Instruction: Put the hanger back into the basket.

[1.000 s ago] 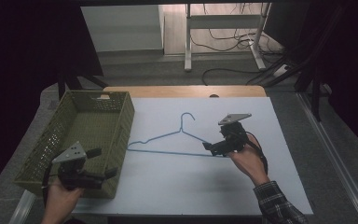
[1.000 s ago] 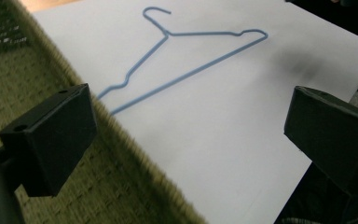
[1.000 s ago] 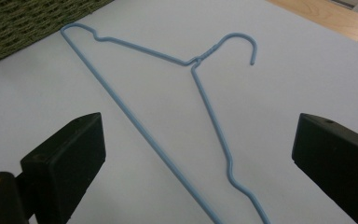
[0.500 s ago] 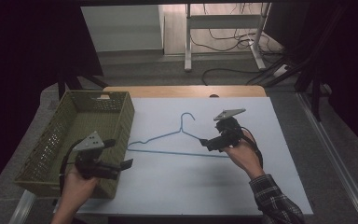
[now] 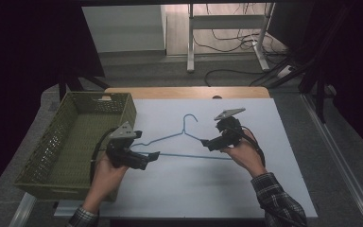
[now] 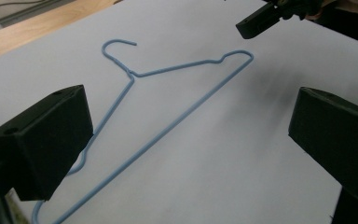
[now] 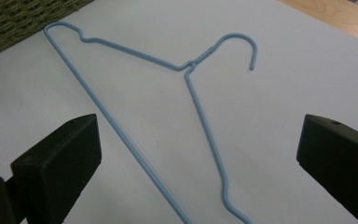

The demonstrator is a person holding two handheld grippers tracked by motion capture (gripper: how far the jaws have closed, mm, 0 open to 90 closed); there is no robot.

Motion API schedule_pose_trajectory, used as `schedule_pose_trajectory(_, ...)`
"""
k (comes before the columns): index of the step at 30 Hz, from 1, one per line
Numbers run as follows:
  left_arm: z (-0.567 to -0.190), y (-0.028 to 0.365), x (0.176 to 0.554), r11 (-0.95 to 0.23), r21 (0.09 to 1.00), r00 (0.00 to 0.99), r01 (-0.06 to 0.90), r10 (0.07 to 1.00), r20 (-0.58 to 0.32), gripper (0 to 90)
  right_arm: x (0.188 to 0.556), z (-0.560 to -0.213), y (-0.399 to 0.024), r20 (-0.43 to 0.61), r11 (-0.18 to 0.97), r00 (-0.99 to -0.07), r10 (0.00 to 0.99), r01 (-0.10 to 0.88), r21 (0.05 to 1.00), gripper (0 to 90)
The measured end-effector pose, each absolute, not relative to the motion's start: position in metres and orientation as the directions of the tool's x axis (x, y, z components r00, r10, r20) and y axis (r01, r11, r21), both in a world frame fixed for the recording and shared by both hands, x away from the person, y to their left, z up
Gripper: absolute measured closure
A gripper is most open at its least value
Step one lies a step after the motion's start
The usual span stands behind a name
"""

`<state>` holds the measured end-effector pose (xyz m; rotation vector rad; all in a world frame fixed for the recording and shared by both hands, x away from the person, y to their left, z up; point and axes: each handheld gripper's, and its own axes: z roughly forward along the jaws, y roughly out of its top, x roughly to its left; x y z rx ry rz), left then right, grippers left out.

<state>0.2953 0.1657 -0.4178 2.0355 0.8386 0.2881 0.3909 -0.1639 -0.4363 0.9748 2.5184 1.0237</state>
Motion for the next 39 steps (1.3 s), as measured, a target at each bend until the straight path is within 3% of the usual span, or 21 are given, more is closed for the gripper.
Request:
schedule_pose_trajectory(15,-0.450,0.135,0.333,-0.407,0.790,0.755,0.459,0.647,-0.106,0.0,0.406,-0.448,-0.160,0.021,0.551,-0.754,0.656,0.499,0.669,0.2)
schedule_pose_trajectory(24,-0.473,0.129,0.343,-0.402,0.773,0.754,0.492,0.640,-0.147,0.0,0.422,-0.462,-0.146,0.001,0.593,-0.777,0.630,0.481,0.646,12.7)
schedule_pose_trajectory(29,-0.483,0.129,0.345,-0.393,0.769,0.746,0.504,0.646,-0.159,0.0,0.433,-0.472,-0.138,0.016,0.617,-0.800,0.600,0.475,0.628,23.7)
schedule_pose_trajectory(32,-0.487,0.128,0.345,-0.388,0.768,0.745,0.509,0.645,-0.168,0.0,0.442,-0.482,-0.133,0.017,0.655,-0.828,0.560,0.455,0.604,37.8)
schedule_pose_trajectory(39,-0.488,0.128,0.345,-0.384,0.767,0.743,0.514,0.646,-0.175,0.0,0.455,-0.498,-0.125,0.020,0.700,-0.857,0.515,0.434,0.567,60.7)
